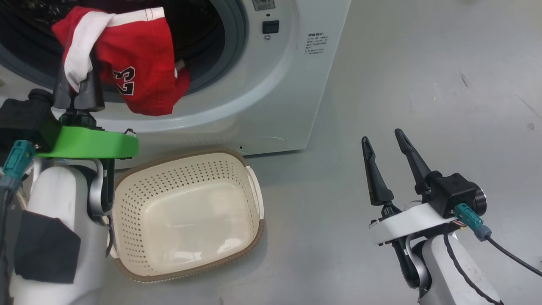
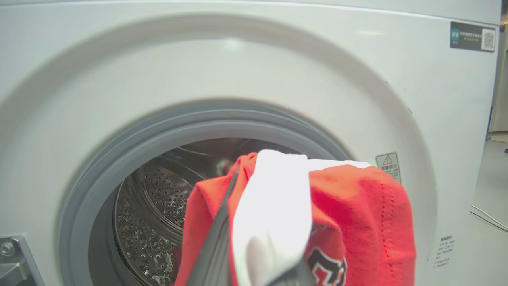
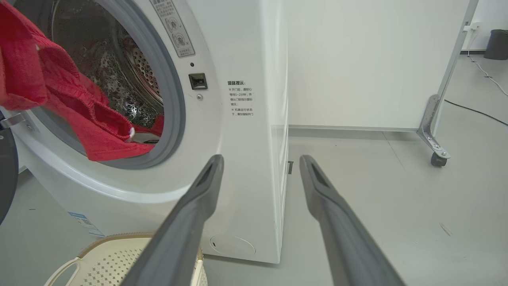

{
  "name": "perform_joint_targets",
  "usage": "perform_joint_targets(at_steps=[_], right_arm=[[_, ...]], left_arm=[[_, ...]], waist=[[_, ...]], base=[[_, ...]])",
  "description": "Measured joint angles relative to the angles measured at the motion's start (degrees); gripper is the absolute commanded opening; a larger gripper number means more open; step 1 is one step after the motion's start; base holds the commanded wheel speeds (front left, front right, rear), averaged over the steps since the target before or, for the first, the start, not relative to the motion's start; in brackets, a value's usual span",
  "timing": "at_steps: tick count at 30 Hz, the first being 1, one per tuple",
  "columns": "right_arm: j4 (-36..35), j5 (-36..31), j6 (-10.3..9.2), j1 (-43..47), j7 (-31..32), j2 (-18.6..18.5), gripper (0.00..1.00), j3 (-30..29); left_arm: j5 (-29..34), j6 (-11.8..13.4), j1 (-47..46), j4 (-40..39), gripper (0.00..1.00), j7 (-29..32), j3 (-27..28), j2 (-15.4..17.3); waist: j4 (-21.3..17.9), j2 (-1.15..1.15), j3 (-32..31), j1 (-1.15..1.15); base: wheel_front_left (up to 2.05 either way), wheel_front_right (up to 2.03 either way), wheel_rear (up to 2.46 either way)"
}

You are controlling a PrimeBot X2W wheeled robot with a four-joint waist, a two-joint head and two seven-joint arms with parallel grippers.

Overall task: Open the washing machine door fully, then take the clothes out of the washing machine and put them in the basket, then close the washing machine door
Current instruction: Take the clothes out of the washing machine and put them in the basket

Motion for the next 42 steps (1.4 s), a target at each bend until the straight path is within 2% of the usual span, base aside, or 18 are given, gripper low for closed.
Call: perform_joint_targets(at_steps=[10,21,31,42], right_arm=[[-0.3,0.0,0.05,1.8,0.0,0.0,1.00,-0.2],[-1.3,0.0,0.55,2.9,0.0,0.1,1.00,-0.1],[-2.5,-0.7,1.14,2.8,0.0,0.1,1.00,1.4],[-4.7,-0.7,1.12,1.8,0.0,0.1,1.00,2.2]], left_arm=[[1.6,1.1,3.6,-9.0,0.00,-0.2,0.0,0.2],[1.6,1.8,11.1,-13.1,0.00,-0.1,-0.7,0.0],[1.4,1.9,17.1,-11.7,0.00,2.8,-2.7,-0.7],[-1.8,2.4,20.7,-4.7,0.00,6.1,-2.2,-1.1]], waist=[[0.9,0.00,-4.1,0.00],[1.0,0.00,-4.5,0.00],[0.8,0.00,-2.4,0.00],[0.3,0.00,2.6,0.00]], base=[[0.00,0.00,0.00],[0.00,0.00,0.00],[0.00,0.00,0.00],[0.00,0.00,0.00]])
